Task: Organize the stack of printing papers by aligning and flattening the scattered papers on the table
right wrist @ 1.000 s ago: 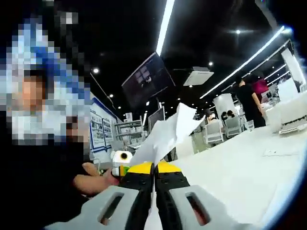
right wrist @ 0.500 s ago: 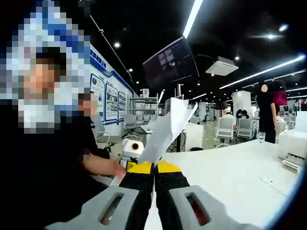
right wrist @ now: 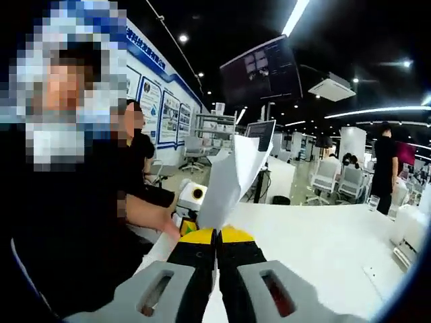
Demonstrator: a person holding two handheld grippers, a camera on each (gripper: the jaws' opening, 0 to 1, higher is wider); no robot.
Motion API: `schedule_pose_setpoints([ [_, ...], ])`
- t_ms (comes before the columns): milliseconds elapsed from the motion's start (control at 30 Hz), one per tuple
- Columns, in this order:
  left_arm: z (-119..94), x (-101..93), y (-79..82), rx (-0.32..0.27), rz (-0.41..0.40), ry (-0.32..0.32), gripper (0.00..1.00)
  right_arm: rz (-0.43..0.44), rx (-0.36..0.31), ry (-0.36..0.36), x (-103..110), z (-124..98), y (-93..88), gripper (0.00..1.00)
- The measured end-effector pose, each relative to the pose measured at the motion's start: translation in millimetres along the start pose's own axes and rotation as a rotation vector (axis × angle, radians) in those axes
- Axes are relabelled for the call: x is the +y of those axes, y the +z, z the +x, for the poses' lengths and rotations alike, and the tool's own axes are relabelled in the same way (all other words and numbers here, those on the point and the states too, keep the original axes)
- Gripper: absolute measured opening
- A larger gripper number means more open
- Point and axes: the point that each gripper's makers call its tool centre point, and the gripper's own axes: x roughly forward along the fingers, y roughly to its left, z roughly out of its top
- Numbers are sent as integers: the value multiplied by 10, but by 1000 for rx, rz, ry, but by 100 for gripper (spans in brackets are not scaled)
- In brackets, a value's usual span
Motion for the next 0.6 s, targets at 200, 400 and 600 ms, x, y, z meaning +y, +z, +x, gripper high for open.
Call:
schedule_pose_setpoints([
  [200,-8,-6,-3,4,28,4,5,4,13,-44,-144,-10,-45,0],
  [400,-13,39,-20,16,60,32,5,38,-15,-144,-315,-85,-74,9],
  [600,5,68,-68,47,93,56,5,53,-51,-254,-429,-270,-95,20],
])
